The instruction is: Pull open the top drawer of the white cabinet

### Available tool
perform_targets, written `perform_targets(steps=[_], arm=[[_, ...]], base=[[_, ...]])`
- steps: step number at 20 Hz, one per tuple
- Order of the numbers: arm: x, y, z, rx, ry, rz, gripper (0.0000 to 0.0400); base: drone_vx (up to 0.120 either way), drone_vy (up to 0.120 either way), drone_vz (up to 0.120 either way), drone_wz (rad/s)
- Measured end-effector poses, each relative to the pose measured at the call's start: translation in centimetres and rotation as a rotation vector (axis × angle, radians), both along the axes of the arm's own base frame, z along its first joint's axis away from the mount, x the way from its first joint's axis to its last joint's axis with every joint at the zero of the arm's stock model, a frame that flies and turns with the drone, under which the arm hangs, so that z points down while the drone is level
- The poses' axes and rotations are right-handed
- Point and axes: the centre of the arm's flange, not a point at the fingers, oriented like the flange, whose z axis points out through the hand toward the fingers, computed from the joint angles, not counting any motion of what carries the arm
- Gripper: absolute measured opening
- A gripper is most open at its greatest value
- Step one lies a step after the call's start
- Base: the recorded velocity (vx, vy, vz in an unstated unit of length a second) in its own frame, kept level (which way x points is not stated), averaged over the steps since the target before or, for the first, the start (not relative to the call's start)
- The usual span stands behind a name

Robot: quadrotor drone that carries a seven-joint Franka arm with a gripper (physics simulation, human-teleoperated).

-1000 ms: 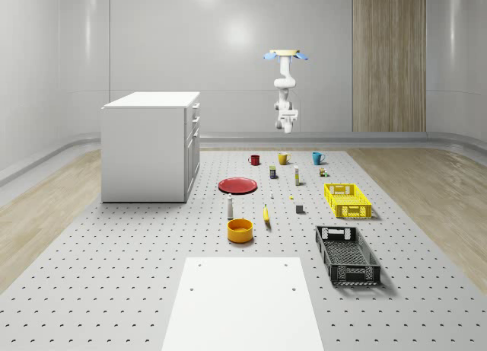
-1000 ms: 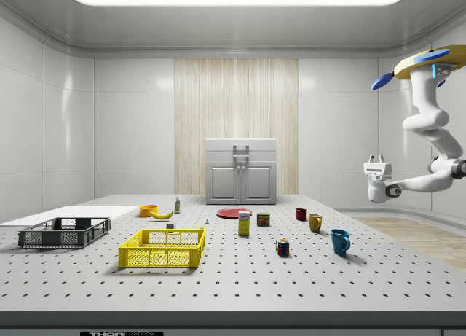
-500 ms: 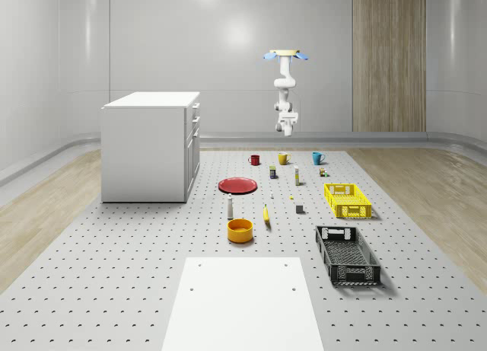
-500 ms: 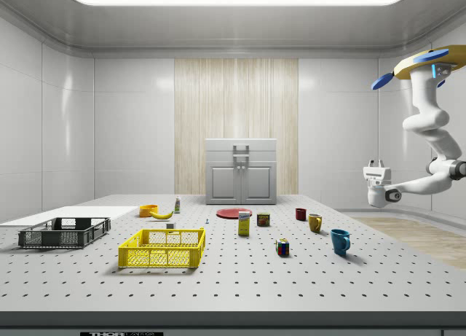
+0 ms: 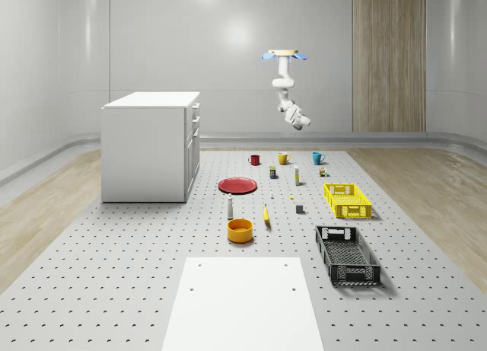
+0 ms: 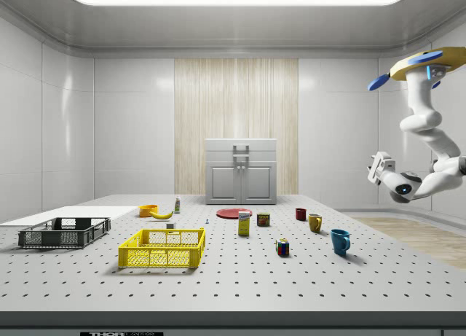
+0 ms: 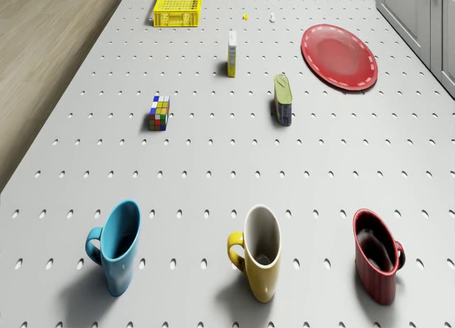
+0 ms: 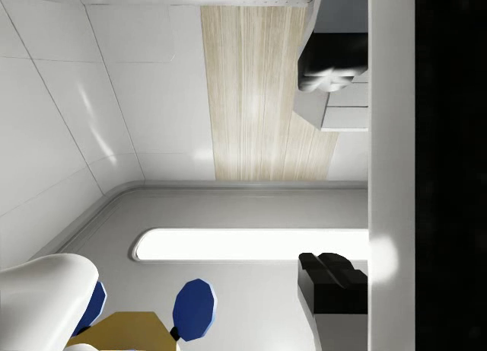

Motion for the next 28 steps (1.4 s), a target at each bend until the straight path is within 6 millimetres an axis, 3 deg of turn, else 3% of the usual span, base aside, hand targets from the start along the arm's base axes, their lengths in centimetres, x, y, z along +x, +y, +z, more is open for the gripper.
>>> perform_targets(steps=[4, 9, 28], arm=[[0.0, -0.6, -1.9, 0.209, 0.001, 0.003, 0.0308], [0.1, -0.8, -3.1, 0.328, 0.001, 0.004, 0.0306], [0.1, -0.9, -3.9, 0.407, 0.002, 0.005, 0.0305]], base=[[0.120, -0.120, 0.040, 0.000], [0.120, -0.120, 0.120, 0.000], [0.120, -0.120, 0.116, 0.000]])
